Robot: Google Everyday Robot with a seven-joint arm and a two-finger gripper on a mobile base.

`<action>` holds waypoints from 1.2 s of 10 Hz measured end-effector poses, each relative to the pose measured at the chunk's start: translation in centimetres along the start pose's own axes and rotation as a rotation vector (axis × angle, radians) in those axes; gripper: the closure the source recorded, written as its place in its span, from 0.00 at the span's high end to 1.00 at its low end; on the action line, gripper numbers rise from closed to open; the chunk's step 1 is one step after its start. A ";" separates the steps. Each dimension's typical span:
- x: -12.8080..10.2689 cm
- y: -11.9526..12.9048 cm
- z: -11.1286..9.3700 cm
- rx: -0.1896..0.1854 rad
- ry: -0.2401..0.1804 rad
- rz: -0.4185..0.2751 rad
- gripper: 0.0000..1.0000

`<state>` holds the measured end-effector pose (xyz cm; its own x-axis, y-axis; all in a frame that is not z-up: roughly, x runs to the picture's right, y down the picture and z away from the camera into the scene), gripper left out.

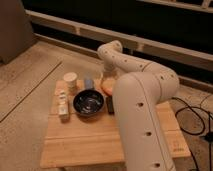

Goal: Place the pepper on the white sponge

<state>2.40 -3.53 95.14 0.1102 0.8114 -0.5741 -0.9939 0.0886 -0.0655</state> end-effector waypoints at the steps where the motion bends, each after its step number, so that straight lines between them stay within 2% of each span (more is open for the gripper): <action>1: 0.0 0.4 0.7 -0.003 0.016 -0.003 0.65; 3: 0.4 0.5 2.5 0.003 0.062 -0.005 0.65; 6: 0.7 -0.4 4.2 0.024 0.103 0.007 0.65; 7: 0.7 0.0 4.9 0.028 0.115 -0.011 0.65; 11: 0.9 2.4 7.2 0.004 0.161 -0.080 0.65; 12: 0.9 2.3 7.4 0.010 0.169 -0.091 0.60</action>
<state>0.22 1.67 100.52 0.1978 0.6914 -0.6948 -0.9797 0.1639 -0.1158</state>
